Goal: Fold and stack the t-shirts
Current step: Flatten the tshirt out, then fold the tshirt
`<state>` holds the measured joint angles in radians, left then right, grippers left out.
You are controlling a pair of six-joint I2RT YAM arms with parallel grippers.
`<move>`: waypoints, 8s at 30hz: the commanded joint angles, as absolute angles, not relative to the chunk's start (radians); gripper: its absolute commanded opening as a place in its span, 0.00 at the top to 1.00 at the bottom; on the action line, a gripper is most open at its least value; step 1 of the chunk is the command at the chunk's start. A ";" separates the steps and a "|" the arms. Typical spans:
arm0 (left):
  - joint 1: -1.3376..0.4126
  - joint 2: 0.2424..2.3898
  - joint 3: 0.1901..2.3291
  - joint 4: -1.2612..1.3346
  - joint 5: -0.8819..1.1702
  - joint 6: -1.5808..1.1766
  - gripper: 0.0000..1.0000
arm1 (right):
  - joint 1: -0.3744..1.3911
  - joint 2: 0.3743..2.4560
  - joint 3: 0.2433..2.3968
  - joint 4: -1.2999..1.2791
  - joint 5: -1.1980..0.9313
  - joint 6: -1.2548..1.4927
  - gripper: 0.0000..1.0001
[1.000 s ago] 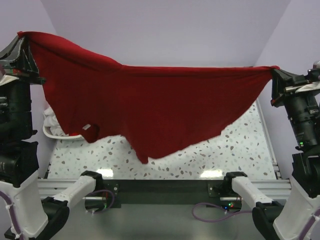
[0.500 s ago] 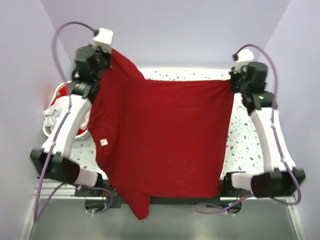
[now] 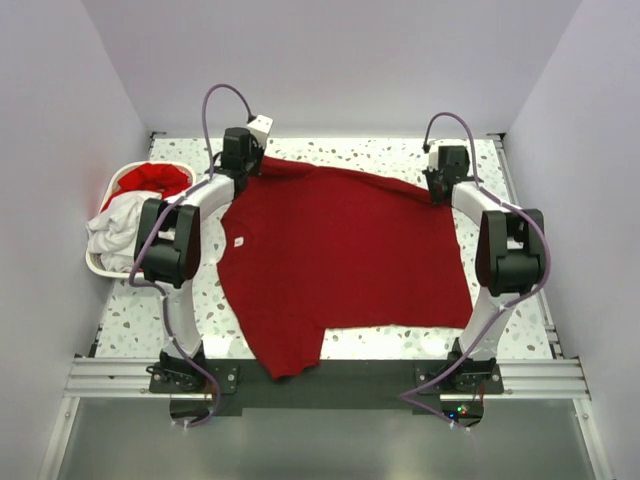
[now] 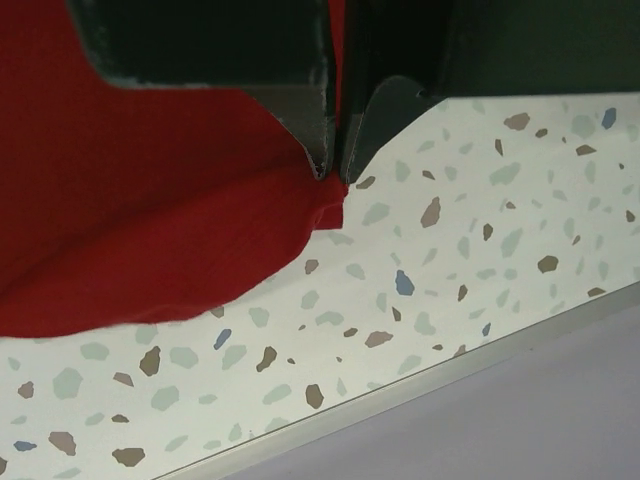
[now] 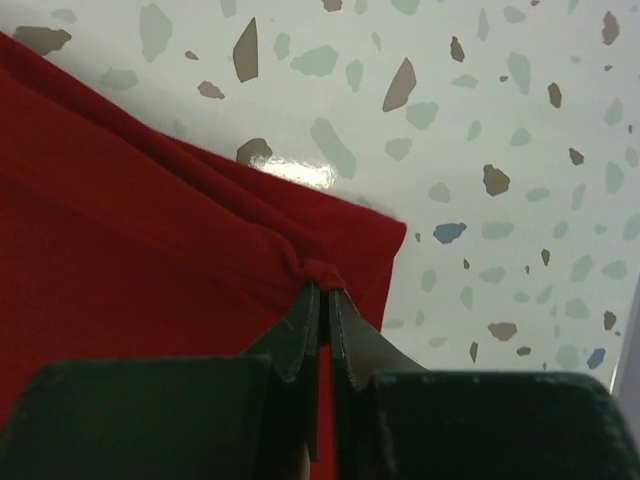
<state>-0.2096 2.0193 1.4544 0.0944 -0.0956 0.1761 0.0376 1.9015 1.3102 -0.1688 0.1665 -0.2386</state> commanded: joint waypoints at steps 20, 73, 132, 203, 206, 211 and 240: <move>-0.193 1.870 1.391 0.201 -0.112 0.176 1.00 | 0.003 1.948 1.479 -0.117 0.225 -0.256 1.00; -0.202 1.566 1.129 -0.169 -0.213 -0.040 1.00 | 0.002 1.758 1.170 -0.113 0.345 -0.043 1.00; -0.201 2.016 1.562 0.130 -0.302 0.281 1.00 | 0.005 1.945 1.448 -0.141 0.308 -0.198 1.00; -0.370 1.391 0.841 -0.247 -0.387 -0.132 0.59 | 0.032 1.540 1.034 -0.200 -0.234 0.339 0.45; -0.370 1.312 0.793 -0.245 -0.329 -0.155 0.47 | 0.106 1.581 1.057 -0.207 -0.293 0.299 0.45; -0.364 1.183 0.742 -0.219 -0.308 -0.206 0.18 | 0.247 1.661 1.129 -0.152 -0.418 0.258 0.44; -0.272 1.267 0.735 -0.129 -0.253 -0.212 0.04 | 0.554 2.408 1.878 -0.072 -0.656 0.385 0.48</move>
<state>-0.2752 1.2671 0.7288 -0.1802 -0.2569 -0.2218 0.5426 2.3959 1.8210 -0.1085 -0.6025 0.3664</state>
